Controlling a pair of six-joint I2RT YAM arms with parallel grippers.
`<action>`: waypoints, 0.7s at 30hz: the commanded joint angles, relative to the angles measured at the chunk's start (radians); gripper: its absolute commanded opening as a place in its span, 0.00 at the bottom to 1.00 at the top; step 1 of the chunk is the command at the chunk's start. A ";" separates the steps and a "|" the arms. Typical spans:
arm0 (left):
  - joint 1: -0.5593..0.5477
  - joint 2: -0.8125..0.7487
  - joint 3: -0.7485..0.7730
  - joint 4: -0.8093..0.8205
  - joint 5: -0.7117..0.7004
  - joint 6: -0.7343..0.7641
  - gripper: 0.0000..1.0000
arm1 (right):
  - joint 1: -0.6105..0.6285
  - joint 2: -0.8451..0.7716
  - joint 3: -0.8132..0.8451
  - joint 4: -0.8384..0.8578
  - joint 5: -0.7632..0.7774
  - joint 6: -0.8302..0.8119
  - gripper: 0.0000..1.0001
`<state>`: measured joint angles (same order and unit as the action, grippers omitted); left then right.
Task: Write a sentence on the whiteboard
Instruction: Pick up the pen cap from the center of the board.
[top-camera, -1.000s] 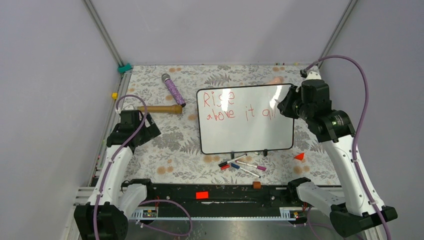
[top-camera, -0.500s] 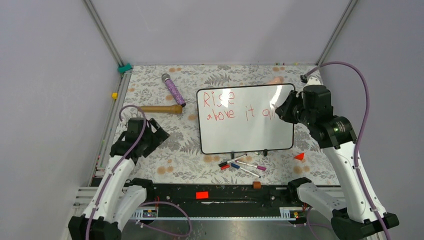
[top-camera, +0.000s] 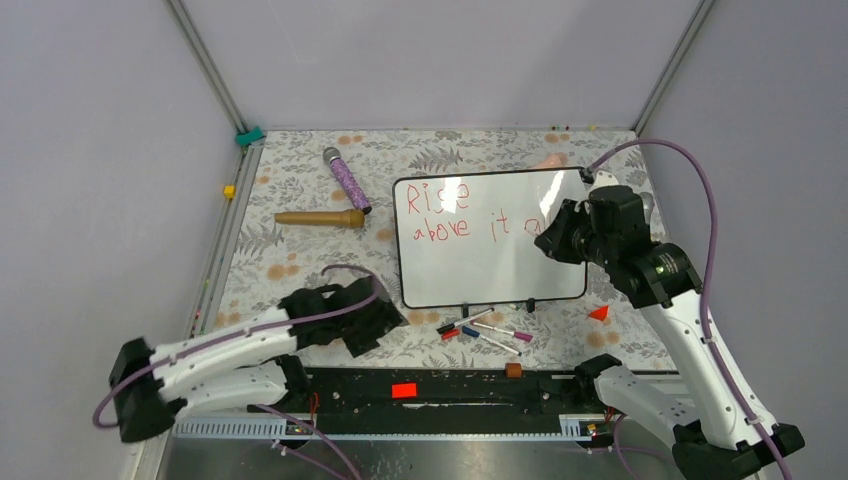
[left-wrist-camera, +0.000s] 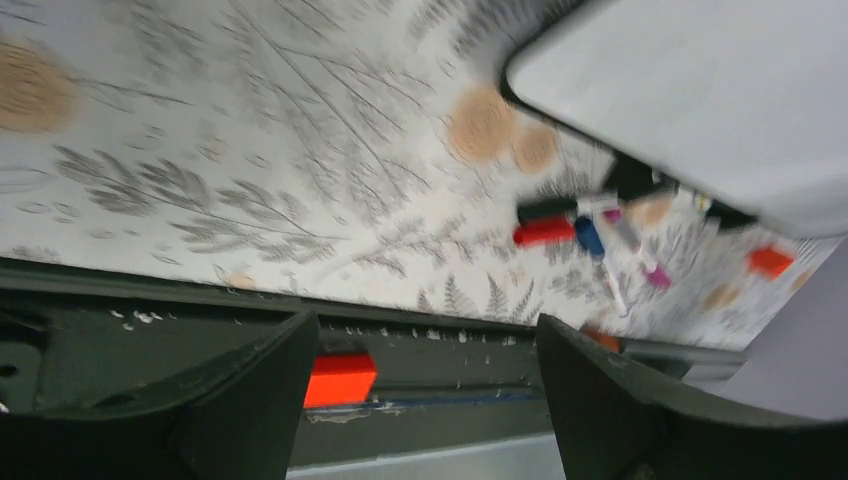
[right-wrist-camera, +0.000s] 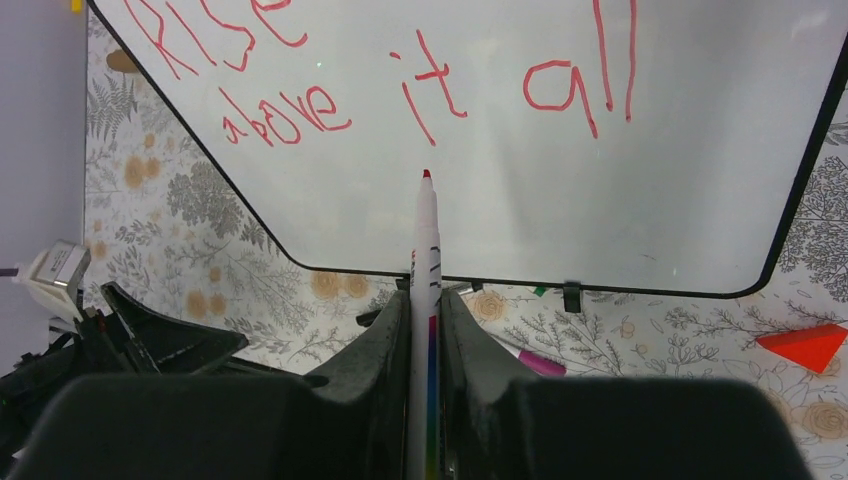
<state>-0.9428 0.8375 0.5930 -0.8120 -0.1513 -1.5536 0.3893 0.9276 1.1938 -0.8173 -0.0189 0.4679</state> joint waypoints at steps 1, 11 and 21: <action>-0.149 0.237 0.242 -0.003 -0.137 -0.073 0.81 | 0.022 -0.049 -0.019 0.028 0.014 -0.040 0.00; -0.261 0.481 0.441 0.327 0.028 0.949 0.74 | 0.026 -0.194 -0.098 0.011 0.084 -0.103 0.00; -0.289 0.672 0.519 0.261 0.113 1.331 0.58 | 0.027 -0.298 -0.073 -0.097 0.188 -0.134 0.00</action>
<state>-1.2236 1.4780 1.0657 -0.5579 -0.0734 -0.4175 0.4080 0.6605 1.0992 -0.8726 0.1040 0.3691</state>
